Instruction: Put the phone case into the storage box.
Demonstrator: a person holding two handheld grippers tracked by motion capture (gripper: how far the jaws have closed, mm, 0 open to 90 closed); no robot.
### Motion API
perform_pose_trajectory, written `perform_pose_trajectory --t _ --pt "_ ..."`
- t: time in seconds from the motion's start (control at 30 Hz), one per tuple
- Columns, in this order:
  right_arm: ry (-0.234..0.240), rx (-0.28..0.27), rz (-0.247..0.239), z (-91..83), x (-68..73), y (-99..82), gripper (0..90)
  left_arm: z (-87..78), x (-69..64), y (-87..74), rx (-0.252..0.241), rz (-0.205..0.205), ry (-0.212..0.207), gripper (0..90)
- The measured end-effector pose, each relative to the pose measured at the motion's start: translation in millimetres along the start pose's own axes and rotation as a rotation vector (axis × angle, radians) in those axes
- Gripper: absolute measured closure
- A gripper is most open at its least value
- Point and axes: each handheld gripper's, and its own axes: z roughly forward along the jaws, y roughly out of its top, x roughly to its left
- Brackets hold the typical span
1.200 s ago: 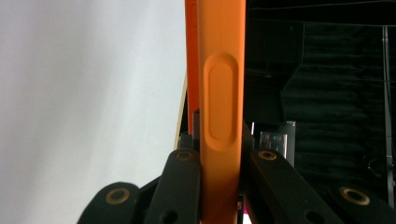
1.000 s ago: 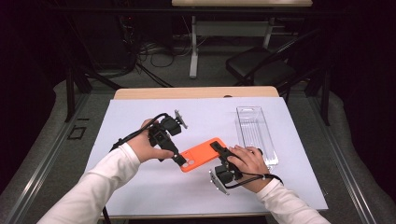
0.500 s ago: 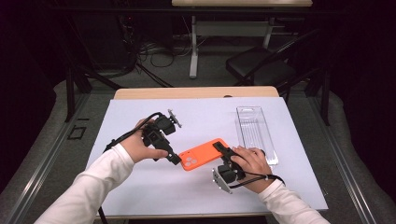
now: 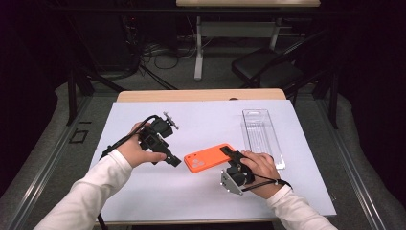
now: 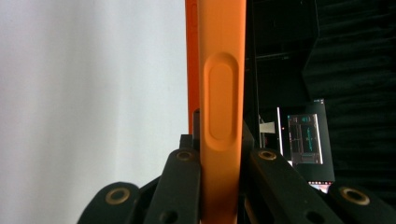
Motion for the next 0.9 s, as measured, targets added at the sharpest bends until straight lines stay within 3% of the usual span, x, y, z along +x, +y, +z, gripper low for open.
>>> perform_pose_trajectory --t 0.07,0.17,0.2,0.3,0.37,0.43,0.63,0.73,0.9 --pt "0.003 -0.005 0.028 -0.2 0.6 -0.2 85.9 -0.2 1.1 -1.6 -0.002 -0.011 -0.01 25.0" --pt "0.016 -0.002 0.041 -1.2 0.1 -0.2 85.9 -1.2 2.1 -3.8 -0.022 -0.016 -0.018 25.0" --pt "0.013 -0.025 0.066 0.0 0.9 -0.6 85.9 -1.4 2.5 -4.3 -0.03 -0.016 -0.021 25.0" --pt "0.033 -0.017 0.1 -1.9 -1.1 -0.7 85.9 -1.6 3.1 -5.7 -0.052 -0.021 -0.025 25.0" --pt "0.054 -0.044 0.177 -0.7 -3.8 -3.5 85.9 -0.8 3.0 -6.6 -0.066 -0.024 -0.027 25.0" --pt "0.061 -0.046 0.201 -0.6 -4.7 -4.5 85.9 0.2 3.1 -7.3 -0.081 -0.022 -0.022 25.0" --pt "0.095 -0.059 0.324 0.1 -7.8 -9.3 85.9 -0.3 3.3 -8.0 -0.15 -0.003 -0.007 26.5" --pt "0.105 -0.072 0.351 1.0 -9.8 -10.7 86.0 -2.8 2.5 -7.7 -0.2 0.023 0.009 30.3" --pt "0.129 -0.084 0.423 1.7 -10.0 -12.9 85.9 -3.4 0.0 -7.5 -0.237 0.047 0.024 32.7"
